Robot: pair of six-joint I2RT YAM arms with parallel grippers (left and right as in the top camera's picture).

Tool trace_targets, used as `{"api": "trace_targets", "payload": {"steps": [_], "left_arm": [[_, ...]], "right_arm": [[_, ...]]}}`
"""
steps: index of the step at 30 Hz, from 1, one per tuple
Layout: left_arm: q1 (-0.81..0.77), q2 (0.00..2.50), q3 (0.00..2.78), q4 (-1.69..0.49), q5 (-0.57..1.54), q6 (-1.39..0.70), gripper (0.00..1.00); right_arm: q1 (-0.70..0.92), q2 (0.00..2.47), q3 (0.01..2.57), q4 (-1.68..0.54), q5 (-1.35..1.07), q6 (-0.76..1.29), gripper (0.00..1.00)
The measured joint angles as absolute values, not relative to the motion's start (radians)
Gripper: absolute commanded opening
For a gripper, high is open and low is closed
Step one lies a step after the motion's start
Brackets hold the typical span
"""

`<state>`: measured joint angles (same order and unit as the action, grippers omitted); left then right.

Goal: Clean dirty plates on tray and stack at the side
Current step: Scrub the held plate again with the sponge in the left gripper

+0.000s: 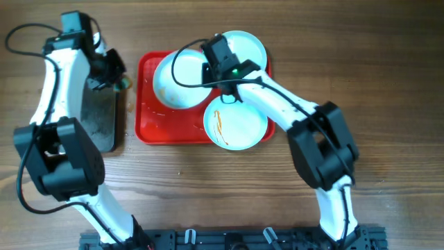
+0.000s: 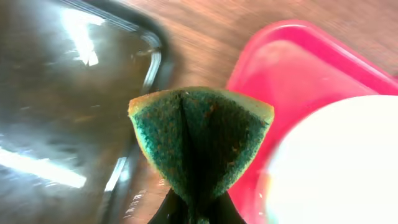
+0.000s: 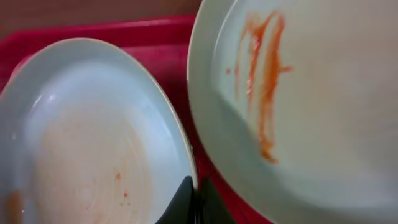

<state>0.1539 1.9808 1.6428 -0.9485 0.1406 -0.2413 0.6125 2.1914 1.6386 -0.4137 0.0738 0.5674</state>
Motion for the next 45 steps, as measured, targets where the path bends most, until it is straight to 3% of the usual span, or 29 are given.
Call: {"api": "trace_targets", "payload": {"steps": [7,14,21,26,34,40,45], "left_arm": [[0.037,1.981,1.604,-0.822,0.149,-0.351,0.04],[-0.067,1.988,1.321,-0.599,0.208,-0.429,0.04],[-0.091,1.99,1.279,-0.573,0.229,-0.436,0.04],[-0.114,1.984,1.274,-0.545,0.076,-0.436,0.04],[-0.166,1.984,1.251,-0.253,-0.223,-0.349,0.04],[-0.223,1.985,1.25,-0.39,-0.262,-0.334,0.04],[-0.202,1.977,1.267,-0.558,-0.035,-0.333,0.04]], "right_arm": [[0.618,2.267,1.639,-0.358,-0.016,0.685,0.04],[0.618,2.272,1.639,-0.356,-0.045,0.693,0.04],[0.616,2.273,1.639,-0.358,-0.046,0.692,0.04],[0.619,2.273,1.639,-0.353,-0.065,0.695,0.04],[0.617,2.273,1.639,-0.353,-0.064,0.704,0.04],[0.617,2.273,1.639,-0.354,-0.064,0.704,0.04],[0.617,2.273,1.639,-0.356,-0.064,0.703,0.04]]}}
